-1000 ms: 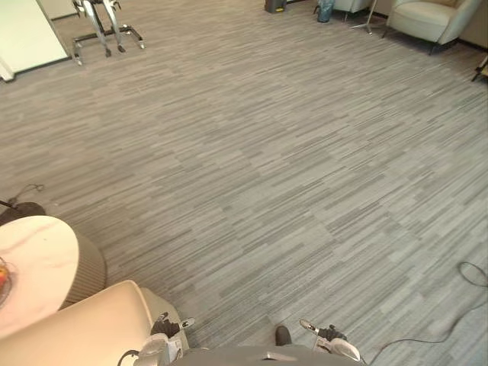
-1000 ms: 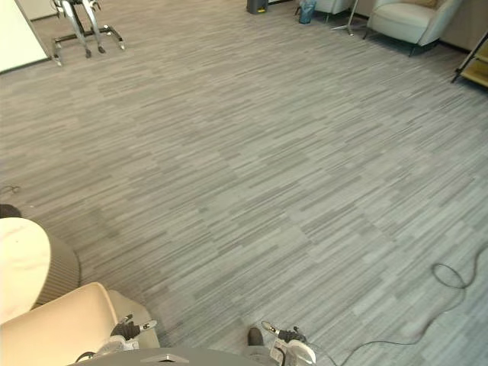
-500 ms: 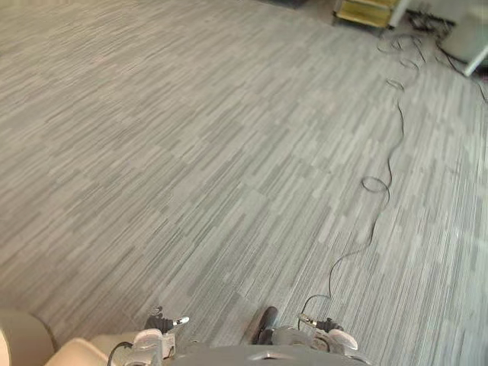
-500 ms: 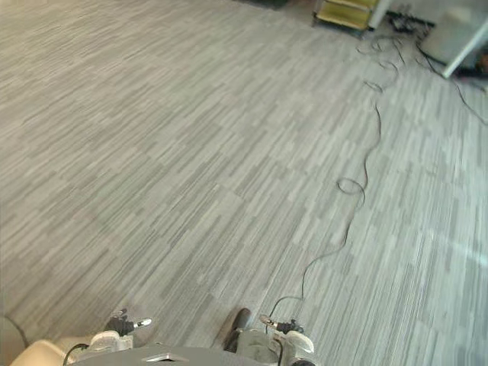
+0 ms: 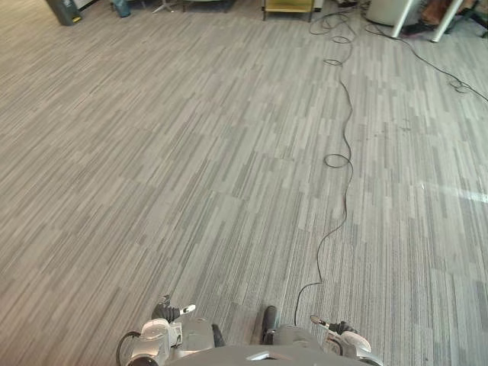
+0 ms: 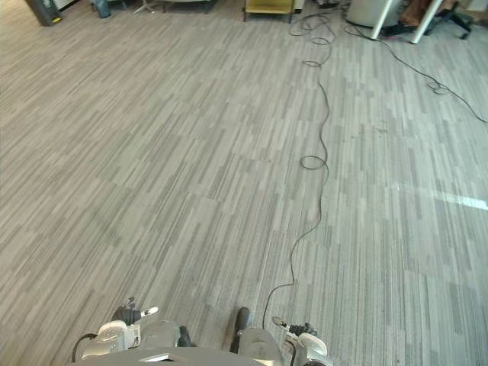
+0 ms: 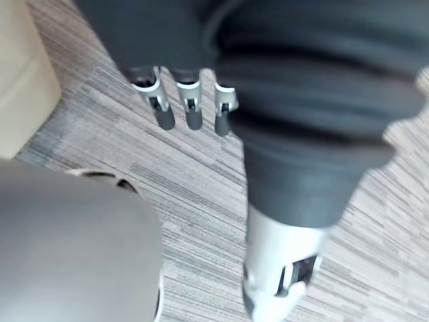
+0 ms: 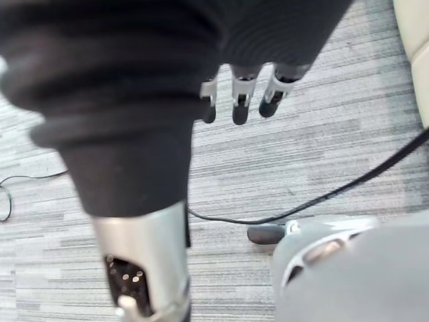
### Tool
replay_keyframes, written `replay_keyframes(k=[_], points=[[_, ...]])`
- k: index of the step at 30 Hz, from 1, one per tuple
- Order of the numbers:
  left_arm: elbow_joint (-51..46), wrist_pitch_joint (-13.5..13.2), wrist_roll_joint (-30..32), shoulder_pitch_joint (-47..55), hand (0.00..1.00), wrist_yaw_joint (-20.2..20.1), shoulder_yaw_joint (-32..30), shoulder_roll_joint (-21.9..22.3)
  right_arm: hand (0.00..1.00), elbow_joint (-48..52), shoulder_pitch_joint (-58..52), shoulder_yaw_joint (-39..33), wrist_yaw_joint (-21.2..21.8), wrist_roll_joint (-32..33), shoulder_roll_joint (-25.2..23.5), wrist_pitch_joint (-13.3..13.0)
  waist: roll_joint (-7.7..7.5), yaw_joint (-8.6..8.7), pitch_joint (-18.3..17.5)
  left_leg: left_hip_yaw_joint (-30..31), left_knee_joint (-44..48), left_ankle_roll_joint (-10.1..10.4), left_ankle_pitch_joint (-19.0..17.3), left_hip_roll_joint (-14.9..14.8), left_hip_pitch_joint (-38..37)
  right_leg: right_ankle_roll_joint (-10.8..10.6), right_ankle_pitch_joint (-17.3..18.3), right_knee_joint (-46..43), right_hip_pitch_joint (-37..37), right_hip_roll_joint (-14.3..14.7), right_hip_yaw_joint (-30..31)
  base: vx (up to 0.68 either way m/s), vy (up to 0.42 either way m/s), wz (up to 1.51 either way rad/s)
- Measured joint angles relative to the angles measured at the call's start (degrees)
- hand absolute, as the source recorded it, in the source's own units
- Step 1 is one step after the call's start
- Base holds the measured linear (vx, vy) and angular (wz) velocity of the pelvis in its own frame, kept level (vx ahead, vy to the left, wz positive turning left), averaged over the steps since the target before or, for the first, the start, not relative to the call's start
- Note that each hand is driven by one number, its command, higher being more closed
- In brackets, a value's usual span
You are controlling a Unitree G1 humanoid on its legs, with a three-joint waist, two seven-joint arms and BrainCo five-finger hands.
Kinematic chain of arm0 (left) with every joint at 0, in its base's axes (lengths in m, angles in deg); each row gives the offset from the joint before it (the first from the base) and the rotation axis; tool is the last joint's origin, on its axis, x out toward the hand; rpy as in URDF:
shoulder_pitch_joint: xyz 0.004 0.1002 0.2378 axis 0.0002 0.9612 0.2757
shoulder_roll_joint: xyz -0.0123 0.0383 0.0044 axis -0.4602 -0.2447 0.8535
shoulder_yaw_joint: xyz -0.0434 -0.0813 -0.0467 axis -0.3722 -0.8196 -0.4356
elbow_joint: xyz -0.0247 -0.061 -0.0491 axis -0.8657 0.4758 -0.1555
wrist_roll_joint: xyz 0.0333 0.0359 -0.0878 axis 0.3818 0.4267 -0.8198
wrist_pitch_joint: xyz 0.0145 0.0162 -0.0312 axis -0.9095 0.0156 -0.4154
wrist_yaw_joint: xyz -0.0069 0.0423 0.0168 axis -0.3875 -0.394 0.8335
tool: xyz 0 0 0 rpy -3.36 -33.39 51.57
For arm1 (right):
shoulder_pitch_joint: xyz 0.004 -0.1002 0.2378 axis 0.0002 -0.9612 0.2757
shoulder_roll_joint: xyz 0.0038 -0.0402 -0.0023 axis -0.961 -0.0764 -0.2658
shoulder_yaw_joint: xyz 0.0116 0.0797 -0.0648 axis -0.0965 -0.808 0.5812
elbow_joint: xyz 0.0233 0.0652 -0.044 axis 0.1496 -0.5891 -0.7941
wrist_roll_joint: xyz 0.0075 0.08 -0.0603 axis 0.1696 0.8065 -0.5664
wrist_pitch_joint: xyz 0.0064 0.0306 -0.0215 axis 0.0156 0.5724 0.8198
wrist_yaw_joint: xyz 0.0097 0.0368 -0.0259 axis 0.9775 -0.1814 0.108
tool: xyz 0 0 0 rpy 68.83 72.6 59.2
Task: Pick up cushions and gather them together orderly.
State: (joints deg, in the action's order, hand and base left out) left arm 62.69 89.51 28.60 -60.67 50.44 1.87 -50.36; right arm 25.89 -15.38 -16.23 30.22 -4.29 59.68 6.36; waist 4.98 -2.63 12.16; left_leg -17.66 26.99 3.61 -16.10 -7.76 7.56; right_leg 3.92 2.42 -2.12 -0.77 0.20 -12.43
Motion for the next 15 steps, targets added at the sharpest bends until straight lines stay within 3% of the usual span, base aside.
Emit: replay_keyframes(k=[1, 3, 4, 5, 7, 8, 9, 11, 12, 13, 14, 15], points=[[-0.2, 0.0, 0.0, 0.0, 0.00, 0.0, 0.0, 0.0, 0.00, 0.4, -0.3, -0.1, -0.1, 0.3, -0.1, 0.0, 0.08, 0.00, 0.1, 1.0, -3.8, 0.1, 0.6, 0.4, 0.5, -0.1, -0.1, 0.8, 0.5, 0.0, 0.3, 0.09, 0.168, -0.52], [-0.3, 0.1, 0.0, 0.2, 0.00, 0.0, -0.9, 0.3, 0.00, 1.0, -1.2, -0.1, -0.3, 1.1, -0.3, 0.0, 0.62, -0.81, -0.2, 2.6, -12.3, 0.6, 6.2, 1.6, -0.1, -1.3, 0.0, 5.0, 2.8, 0.8, 2.0, 0.17, 0.193, -0.66], [0.0, 0.1, 0.0, 0.3, 0.00, 0.2, -1.1, 0.6, 0.00, 1.8, -0.8, 0.1, -0.4, 1.4, -0.2, 0.0, 2.19, -1.70, -0.5, 2.7, -12.0, 0.6, 6.4, 0.8, 0.5, -2.1, 2.3, -2.8, 0.2, 1.8, 1.9, 0.19, 0.128, -0.63], [-0.1, 0.0, -0.1, 0.4, 0.00, 0.2, -1.2, 0.3, 0.00, 2.3, -0.9, 0.1, -0.4, 1.5, -0.5, 0.0, 1.99, -2.03, -0.3, 2.7, -11.0, 1.2, 5.6, 0.8, 1.0, -2.0, 3.9, -6.0, -0.3, 1.7, 2.0, 0.24, 0.076, -0.32], [-0.4, 0.0, 0.0, 0.5, 0.00, 0.4, -2.9, -1.7, 0.00, 2.6, -0.9, 0.0, -0.5, 1.5, -2.9, 0.0, -1.93, -2.36, -0.2, 1.9, -4.9, -0.8, 2.8, 3.3, 3.6, -3.2, 9.3, -5.8, 3.5, -0.1, 4.0, 0.25, 0.062, -0.02], [-0.1, 0.5, 0.0, 1.3, 0.00, 0.6, -3.6, -2.1, 0.00, 2.9, -0.1, 0.0, -0.4, 1.5, -3.2, -0.1, -1.64, -2.58, 0.0, 1.7, -2.7, -2.0, 1.2, 3.0, 4.2, -4.0, 9.0, -4.2, 4.3, -0.1, 5.2, 0.30, 0.129, -0.28], [0.6, 0.8, 0.0, 2.7, 0.00, 0.6, -4.6, -1.9, 0.00, 3.5, 0.3, 0.0, -0.3, 1.5, -3.9, -0.3, -1.89, -2.52, -0.2, 1.2, -2.3, -4.8, 0.8, 3.6, 3.8, -5.0, 9.8, -4.6, 4.6, -0.7, 6.1, 0.31, 0.159, -0.48], [0.9, 1.1, -0.2, 4.6, 0.00, 0.6, -6.1, -1.8, 0.00, 4.6, -0.5, 0.1, -0.2, 1.4, -5.0, -0.5, -3.39, -3.45, -1.7, 0.9, -2.8, -5.9, -0.3, 5.5, 2.9, -7.0, 13.0, -9.3, 2.2, -3.0, 7.9, 0.34, 0.174, -0.41], [1.1, 1.1, -0.3, 6.0, 0.00, 0.7, -6.2, -1.8, 0.00, 4.6, -1.1, 0.0, -0.1, 1.4, -5.7, -0.5, -4.48, -3.90, -3.7, 0.3, -4.3, -6.3, -1.9, 7.0, 2.5, -8.8, 16.1, -16.1, -1.4, -4.1, 8.8, 0.44, 0.159, -0.28], [2.7, 1.5, -0.5, 5.7, 0.00, 0.7, -5.9, -2.5, 0.00, 4.8, -0.9, 0.0, 0.2, 1.3, -5.9, -0.4, -5.07, -3.42, -3.5, -0.2, -4.1, -7.3, -3.1, 8.0, 0.8, -12.5, 17.8, -32.1, -7.0, -6.1, 9.4, 0.40, 0.116, -0.16], [2.9, 1.7, -0.5, 5.7, 0.00, 0.7, -5.5, -2.9, 0.00, 4.7, -0.6, 0.1, 0.2, 1.1, -5.7, -0.4, -5.36, -3.20, -3.2, -0.3, -4.4, -7.7, -3.5, 8.6, -0.9, -14.1, 16.6, -39.2, -9.1, -7.1, 9.4, 0.41, 0.103, 0.10], [3.1, 1.9, -0.5, 5.9, 0.00, 0.7, -4.2, -3.3, 0.00, 4.4, -0.5, 0.1, 0.2, 1.0, -5.2, -0.4, -5.39, -2.53, -2.7, 0.2, -6.0, -8.3, -4.1, 9.5, -6.0, -14.9, 12.9, -50.5, -11.2, -9.2, 7.7, 0.44, 0.091, 0.13]])
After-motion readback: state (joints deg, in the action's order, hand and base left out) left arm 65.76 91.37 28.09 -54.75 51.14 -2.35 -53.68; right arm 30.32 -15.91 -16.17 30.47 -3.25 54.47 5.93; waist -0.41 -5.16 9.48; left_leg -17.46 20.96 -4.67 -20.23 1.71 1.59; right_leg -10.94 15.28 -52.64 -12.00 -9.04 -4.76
